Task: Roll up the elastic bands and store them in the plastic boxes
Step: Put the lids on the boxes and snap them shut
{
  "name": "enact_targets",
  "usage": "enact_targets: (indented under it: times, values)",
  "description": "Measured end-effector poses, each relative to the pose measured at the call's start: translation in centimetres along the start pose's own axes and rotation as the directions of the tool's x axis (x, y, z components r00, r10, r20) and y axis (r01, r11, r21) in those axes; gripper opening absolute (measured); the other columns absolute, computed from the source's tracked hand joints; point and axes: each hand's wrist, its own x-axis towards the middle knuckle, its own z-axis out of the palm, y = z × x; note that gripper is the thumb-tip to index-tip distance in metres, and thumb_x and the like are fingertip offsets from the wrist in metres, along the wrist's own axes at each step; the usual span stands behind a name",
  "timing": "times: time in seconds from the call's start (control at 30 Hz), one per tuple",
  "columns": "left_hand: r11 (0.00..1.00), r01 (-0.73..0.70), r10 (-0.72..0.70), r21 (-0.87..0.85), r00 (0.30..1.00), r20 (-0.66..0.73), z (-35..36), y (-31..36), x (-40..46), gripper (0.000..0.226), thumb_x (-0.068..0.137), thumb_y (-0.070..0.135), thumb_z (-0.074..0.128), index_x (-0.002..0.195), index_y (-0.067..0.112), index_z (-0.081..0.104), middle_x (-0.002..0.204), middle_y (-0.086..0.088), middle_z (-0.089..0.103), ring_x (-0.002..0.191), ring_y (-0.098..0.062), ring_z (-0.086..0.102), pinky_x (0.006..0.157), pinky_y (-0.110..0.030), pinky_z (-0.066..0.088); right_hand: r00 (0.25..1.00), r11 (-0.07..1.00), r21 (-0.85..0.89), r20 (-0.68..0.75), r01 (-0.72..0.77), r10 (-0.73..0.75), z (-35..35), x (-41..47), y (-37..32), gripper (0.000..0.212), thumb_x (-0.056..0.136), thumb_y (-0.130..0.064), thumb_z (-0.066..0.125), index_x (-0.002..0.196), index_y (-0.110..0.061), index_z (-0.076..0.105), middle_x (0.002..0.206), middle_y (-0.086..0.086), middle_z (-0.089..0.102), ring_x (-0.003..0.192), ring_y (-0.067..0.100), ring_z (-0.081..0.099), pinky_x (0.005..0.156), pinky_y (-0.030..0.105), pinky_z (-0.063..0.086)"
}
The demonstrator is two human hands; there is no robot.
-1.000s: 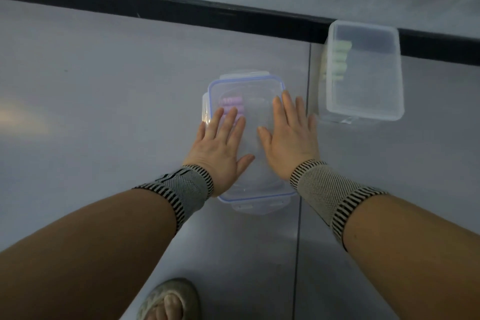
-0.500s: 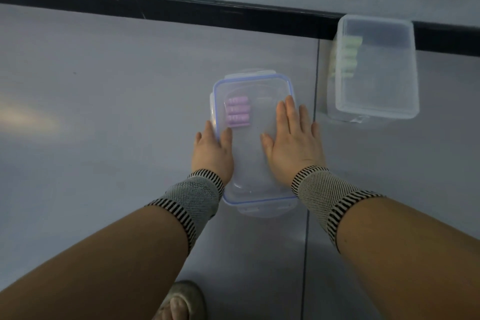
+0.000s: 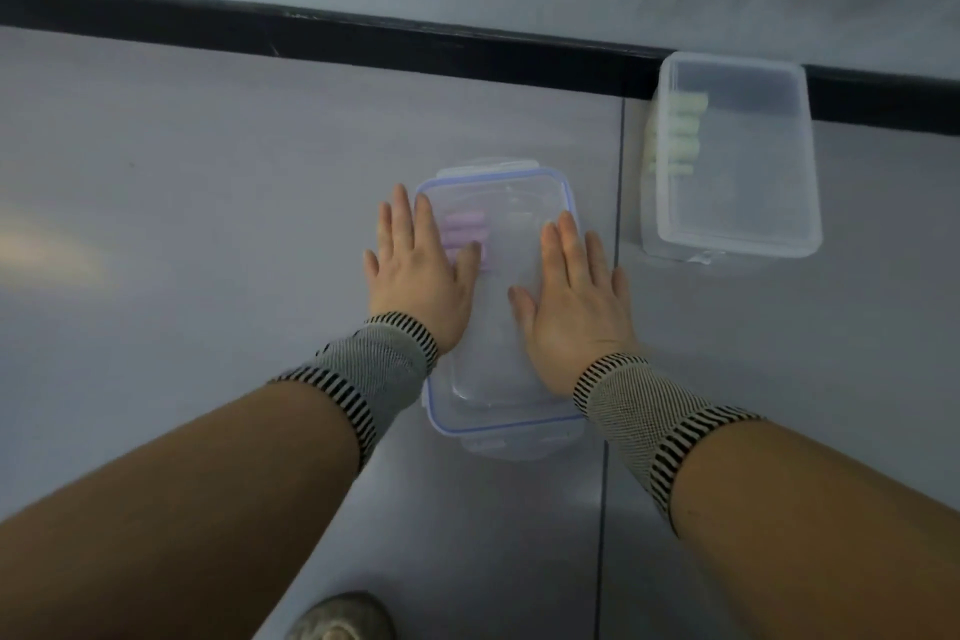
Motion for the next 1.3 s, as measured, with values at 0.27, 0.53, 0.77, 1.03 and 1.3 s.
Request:
enact_targets:
  times: [0.27,0.53,0.77,1.03,1.3]
  values:
    - [0.995,-0.089,0.089,0.051,0.996,0.003,1.5,-0.4,0.4,0.080,0.093,0.051,0.037,0.150,0.009,0.001,0.159,-0.006,-0.011,0.146,-0.022,0.002,0.117,-0.044,0.013,0.972,0.977,-0.075,-0.111,0.199,-0.207,-4.4,5.8,0.4,0.057,0.099,-0.043,0.027,0.151,-0.022,0.013,0.160,-0.005,0.004,0.147,0.024,-0.005,0.116,0.053,0.007]
    - [0.994,-0.100,0.100,0.032,0.995,0.003,1.6,-0.5,0.6,0.082,0.092,0.052,0.039,0.150,0.008,0.002,0.159,-0.006,-0.011,0.146,-0.020,0.003,0.117,-0.042,0.014,0.969,0.965,-0.105,-0.030,0.241,-0.245,-3.4,9.8,-1.3,0.053,0.096,-0.051,0.026,0.140,-0.022,0.032,0.144,0.001,0.038,0.132,0.026,0.030,0.105,0.048,0.029]
    - [0.994,-0.088,0.086,0.067,0.996,0.027,1.7,-0.5,0.5,0.081,0.093,0.054,0.036,0.150,0.009,-0.001,0.158,-0.004,-0.014,0.146,-0.019,-0.002,0.118,-0.042,0.011,0.978,0.970,-0.134,-0.028,0.203,-0.209,-3.5,10.5,-2.0,0.048,0.097,-0.049,0.027,0.131,-0.020,0.042,0.139,0.004,0.044,0.130,0.026,0.033,0.105,0.048,0.025]
    - [0.928,-0.302,0.282,0.218,0.952,0.117,-1.4,0.0,-1.6,0.071,0.093,0.053,0.027,0.150,0.012,0.013,0.159,-0.007,-0.007,0.146,-0.025,-0.005,0.115,-0.052,0.008,0.915,0.906,-0.140,-0.005,0.400,-0.404,-5.4,1.9,1.1,0.067,0.097,-0.042,0.037,0.151,-0.011,0.011,0.160,0.004,0.000,0.147,0.023,0.000,0.119,0.043,0.006]
    - [0.682,-0.584,0.312,0.441,0.777,0.546,-0.5,-2.6,-8.6,0.106,0.079,0.078,0.025,0.146,0.010,-0.021,0.151,-0.003,-0.032,0.142,-0.024,-0.024,0.117,-0.049,0.000,0.799,0.743,-0.307,0.331,0.595,-0.503,-1.6,-5.9,3.7,0.107,0.074,-0.079,0.016,0.149,-0.007,-0.013,0.156,0.011,-0.021,0.144,0.026,-0.020,0.115,0.040,-0.013]
